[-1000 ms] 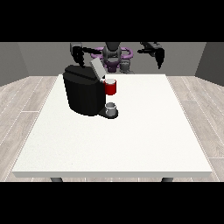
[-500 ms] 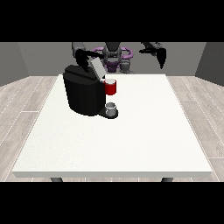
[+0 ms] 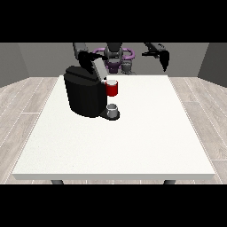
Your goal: Insert the coffee pod into the coffee machine and close the lid
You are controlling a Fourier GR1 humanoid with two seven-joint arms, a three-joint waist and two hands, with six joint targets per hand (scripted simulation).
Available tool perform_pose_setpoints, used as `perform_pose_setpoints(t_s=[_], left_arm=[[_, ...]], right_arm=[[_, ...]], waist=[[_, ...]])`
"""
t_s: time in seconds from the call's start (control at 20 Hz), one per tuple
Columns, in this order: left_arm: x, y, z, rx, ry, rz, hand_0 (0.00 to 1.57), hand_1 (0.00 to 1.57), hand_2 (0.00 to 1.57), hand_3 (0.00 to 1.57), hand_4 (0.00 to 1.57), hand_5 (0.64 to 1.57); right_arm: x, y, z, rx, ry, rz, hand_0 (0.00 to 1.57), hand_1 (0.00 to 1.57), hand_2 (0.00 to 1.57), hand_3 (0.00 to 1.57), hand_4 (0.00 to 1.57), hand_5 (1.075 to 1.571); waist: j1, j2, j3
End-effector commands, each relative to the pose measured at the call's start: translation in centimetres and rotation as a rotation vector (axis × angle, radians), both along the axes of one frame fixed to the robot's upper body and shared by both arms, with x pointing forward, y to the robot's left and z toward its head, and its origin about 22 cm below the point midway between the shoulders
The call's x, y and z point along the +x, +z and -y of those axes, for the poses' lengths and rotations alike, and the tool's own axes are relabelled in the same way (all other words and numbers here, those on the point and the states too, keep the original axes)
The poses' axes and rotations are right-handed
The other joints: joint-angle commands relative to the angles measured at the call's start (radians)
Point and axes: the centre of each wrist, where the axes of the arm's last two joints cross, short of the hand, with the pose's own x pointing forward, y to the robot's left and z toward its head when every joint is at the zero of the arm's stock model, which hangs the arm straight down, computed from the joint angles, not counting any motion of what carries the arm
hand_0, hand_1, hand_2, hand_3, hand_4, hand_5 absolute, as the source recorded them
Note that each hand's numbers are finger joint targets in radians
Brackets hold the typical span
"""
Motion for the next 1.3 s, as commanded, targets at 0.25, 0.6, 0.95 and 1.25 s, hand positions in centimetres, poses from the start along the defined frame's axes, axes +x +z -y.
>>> perform_pose_setpoints(t_s=[0.25, 0.6, 0.95, 1.25], left_arm=[[0.9, 0.3, -1.1, -0.001, 0.026, -0.011, 0.0, 0.0, 0.0, 0.0, 0.0, 1.571], [0.1, -0.9, -1.7, 0.008, 0.069, -0.033, 0.0, 0.0, 0.0, 0.0, 0.19, 1.571], [0.8, -0.1, -1.6, 0.002, 0.035, -0.015, 0.0, 0.0, 0.0, 0.0, 0.17, 1.571], [0.1, -0.4, 0.5, -0.017, -0.036, 0.014, 0.0, 0.0, 0.0, 0.0, 0.2, 1.571]], right_arm=[[1.6, 2.3, -1.2, -0.021, 0.044, 0.022, 0.0, 0.0, 0.0, 0.0, 0.0, 1.571], [1.8, 2.3, -2.6, -0.082, 0.083, -0.012, 0.0, 0.0, 0.0, 0.0, 0.14, 1.571], [2.0, 3.0, -6.2, -0.161, 0.104, 0.062, 0.0, 0.0, 0.0, 0.0, 0.12, 1.571], [2.3, 2.9, -6.3, -0.124, 0.105, 0.049, 0.0, 0.0, 0.0, 0.0, 0.12, 1.571]], waist=[[-0.011, 0.038, 0.0029], [-0.014, 0.009, 0.0029], [0.002, 0.011, 0.0029], [0.02, -0.009, 0.003]])
